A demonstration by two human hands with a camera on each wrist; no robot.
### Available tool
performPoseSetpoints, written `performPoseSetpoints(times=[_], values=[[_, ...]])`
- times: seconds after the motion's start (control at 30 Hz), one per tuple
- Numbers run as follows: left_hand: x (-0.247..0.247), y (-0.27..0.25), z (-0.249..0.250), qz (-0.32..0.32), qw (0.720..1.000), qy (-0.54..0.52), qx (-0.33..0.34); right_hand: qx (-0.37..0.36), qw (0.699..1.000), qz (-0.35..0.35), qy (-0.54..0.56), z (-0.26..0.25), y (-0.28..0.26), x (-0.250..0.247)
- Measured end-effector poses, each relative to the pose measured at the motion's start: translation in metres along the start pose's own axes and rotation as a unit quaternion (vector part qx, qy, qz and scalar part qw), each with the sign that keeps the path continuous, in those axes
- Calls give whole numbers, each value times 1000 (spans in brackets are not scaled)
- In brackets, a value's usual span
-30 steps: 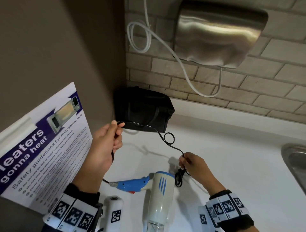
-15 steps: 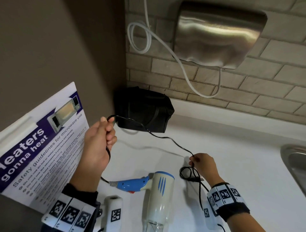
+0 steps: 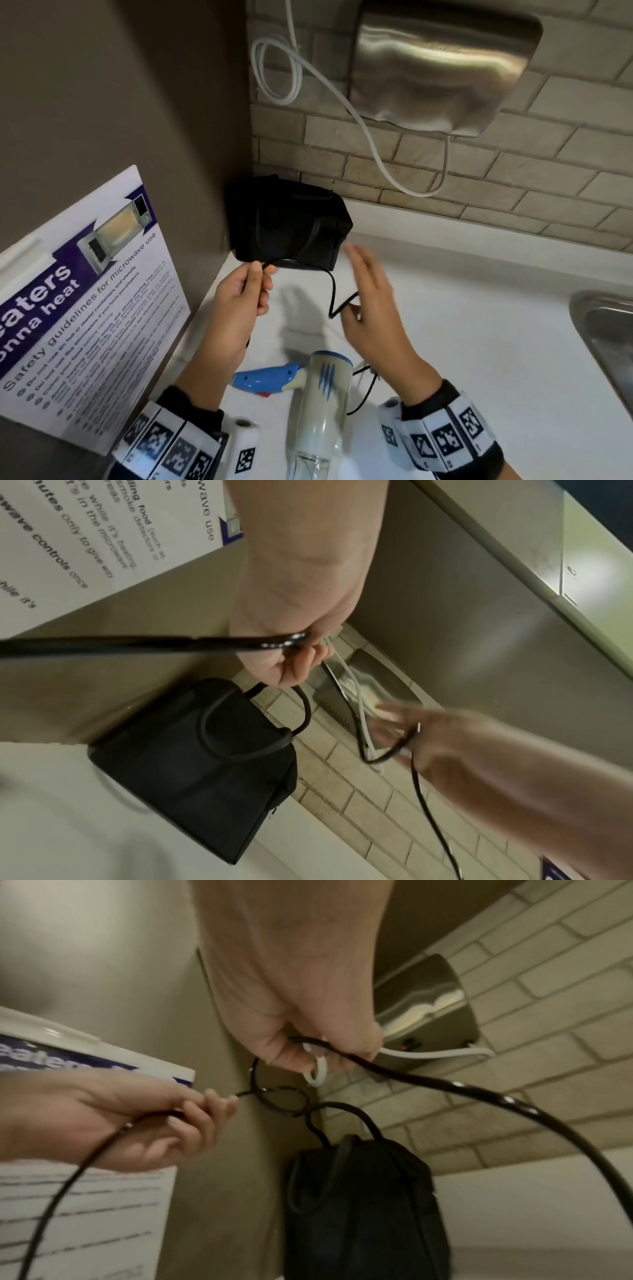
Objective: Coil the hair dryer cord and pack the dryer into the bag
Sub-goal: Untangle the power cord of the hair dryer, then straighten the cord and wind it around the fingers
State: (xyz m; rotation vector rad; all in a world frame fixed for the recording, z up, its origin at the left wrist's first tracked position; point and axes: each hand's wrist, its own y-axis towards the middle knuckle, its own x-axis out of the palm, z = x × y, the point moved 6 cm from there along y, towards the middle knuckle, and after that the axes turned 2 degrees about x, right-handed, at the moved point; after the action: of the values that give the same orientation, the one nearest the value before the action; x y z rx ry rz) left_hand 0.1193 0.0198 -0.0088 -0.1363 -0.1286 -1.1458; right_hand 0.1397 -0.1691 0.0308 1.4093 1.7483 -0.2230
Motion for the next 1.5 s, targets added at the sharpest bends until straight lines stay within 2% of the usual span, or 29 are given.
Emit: performPoseSetpoints(times=[0.1,0.17,0.23,0.3,0.37,0.43,0.53,0.73,0.9,1.13,1.27,1.5], values=[[3,-1,0,0,1000,11,12,-63,991,-112,-43,-40,-6,21],[2,-2,0,12,999,18,25,-67,980,-181,-57,-51,-10,34],[-4,-1,0,36,999,14,30,-44,976,-212,-38,-51,-11,36],[-9,0,0,46,998,15,35,-12,981,-191,-6,-44,-6,29],[-8,-1,1,24,998,42,43,3,990,-141,14,-38,2,22],[0,-4,3,-11,996,74,56,-25,995,-99,3,-38,11,22],[16,-7,8,-47,992,91,76,-84,993,-82,-27,-45,21,37],[17,0,11,-43,990,106,79,-52,998,-19,-20,-45,29,51],[1,12,13,-7,999,-18,47,-10,999,-51,-2,-24,36,55],[-21,26,9,74,988,-139,-2,29,996,-83,6,14,41,62],[-34,33,5,102,981,-162,-16,53,992,-110,-23,45,40,73],[-47,49,7,93,977,-190,-1,72,988,-132,-44,80,39,80]])
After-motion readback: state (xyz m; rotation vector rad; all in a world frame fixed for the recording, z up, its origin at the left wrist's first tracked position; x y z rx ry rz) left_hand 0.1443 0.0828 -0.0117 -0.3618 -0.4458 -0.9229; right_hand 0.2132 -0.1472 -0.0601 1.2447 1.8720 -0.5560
